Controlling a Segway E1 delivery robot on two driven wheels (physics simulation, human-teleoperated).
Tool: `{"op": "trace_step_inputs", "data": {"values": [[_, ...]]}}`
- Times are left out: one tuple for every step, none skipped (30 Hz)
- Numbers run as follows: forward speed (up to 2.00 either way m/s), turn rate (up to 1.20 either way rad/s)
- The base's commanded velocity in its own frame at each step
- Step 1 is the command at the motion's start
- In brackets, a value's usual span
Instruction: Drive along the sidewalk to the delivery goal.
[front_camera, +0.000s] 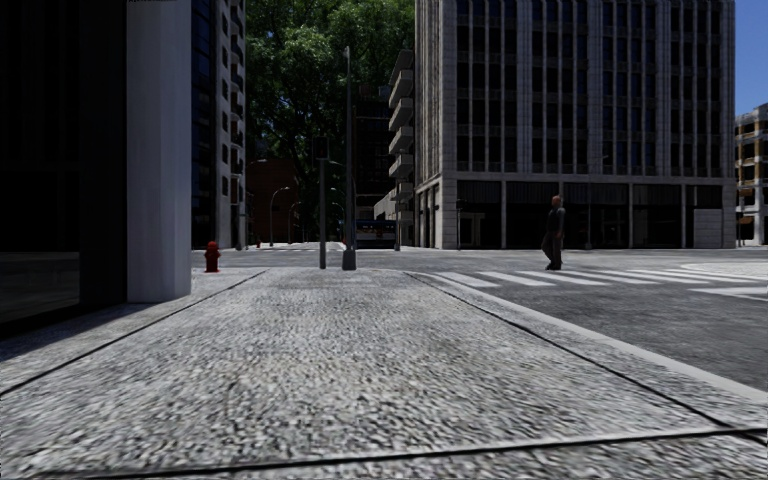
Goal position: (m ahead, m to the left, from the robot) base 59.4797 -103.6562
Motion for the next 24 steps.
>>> {"op": "trace_step_inputs", "data": {"values": [[2.0, 0.0], [2.0, 0.0], [2.0, 0.0], [2.0, 0.0], [2.0, 0.0], [2.0, 0.0], [2.0, 0.0], [2.0, 0.0], [2.0, 0.0], [2.0, 0.0], [2.0, 0.0], [2.0, 0.0], [2.0, 0.0], [2.0, 0.0], [2.0, 0.0], [2.0, 0.0], [2.0, 0.0], [2.0, 0.0], [2.0, 0.0], [2.0, 0.0], [2.0, 0.0], [1.91, 0.0], [1.91, 0.0], [1.59, 0.0]]}}
